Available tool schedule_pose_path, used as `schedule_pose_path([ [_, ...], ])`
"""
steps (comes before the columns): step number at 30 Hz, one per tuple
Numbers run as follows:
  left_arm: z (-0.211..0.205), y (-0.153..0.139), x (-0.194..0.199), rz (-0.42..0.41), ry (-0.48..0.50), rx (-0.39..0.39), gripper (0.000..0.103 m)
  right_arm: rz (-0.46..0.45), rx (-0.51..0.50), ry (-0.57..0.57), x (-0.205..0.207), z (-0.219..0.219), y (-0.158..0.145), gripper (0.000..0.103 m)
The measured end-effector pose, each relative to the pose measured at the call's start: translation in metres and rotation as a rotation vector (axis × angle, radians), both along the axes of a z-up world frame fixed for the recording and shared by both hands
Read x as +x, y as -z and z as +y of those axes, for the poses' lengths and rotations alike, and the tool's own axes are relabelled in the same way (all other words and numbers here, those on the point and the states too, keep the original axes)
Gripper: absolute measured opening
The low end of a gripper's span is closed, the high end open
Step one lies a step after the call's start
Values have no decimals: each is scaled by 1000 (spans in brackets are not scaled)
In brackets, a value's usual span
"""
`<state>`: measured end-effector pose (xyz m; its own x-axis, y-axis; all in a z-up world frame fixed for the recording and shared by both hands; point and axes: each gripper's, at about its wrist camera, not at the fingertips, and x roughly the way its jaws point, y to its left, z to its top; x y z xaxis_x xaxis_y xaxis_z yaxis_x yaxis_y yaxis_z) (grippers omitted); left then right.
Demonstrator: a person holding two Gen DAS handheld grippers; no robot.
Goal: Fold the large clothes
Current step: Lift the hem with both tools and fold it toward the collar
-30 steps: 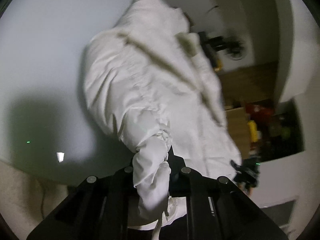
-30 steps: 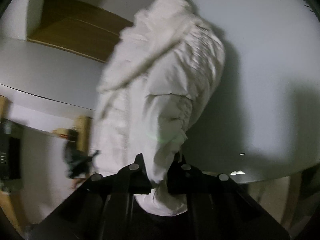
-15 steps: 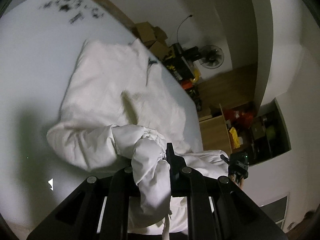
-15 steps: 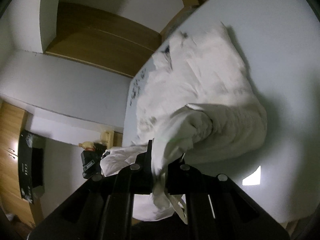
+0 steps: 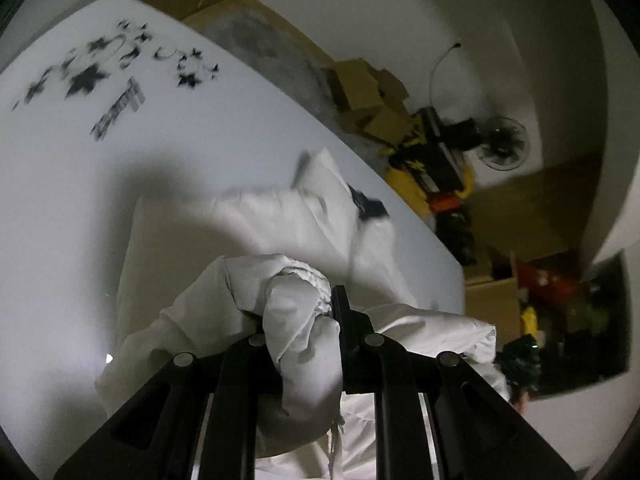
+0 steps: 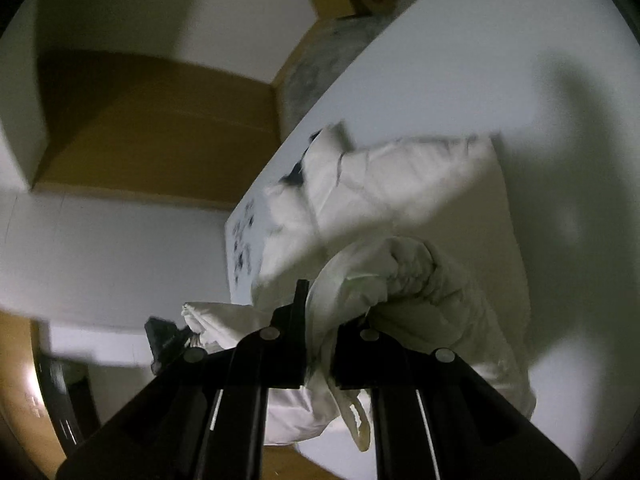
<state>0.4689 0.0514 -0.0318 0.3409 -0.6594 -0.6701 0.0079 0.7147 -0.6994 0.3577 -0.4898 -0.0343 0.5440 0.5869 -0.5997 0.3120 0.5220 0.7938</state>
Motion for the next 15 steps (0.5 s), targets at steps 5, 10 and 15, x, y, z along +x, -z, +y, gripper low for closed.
schedule_pose_path([
  [5,-17,43,56,16,-28,19,14,40,21,47,58,-20,47,9],
  [10,-29,73,87,25,-23,57,14,51,-3,35,89,-25,76,9],
  [15,-32,104,99,59,-23,56,14,93,-14,24,100,-26,101,10],
])
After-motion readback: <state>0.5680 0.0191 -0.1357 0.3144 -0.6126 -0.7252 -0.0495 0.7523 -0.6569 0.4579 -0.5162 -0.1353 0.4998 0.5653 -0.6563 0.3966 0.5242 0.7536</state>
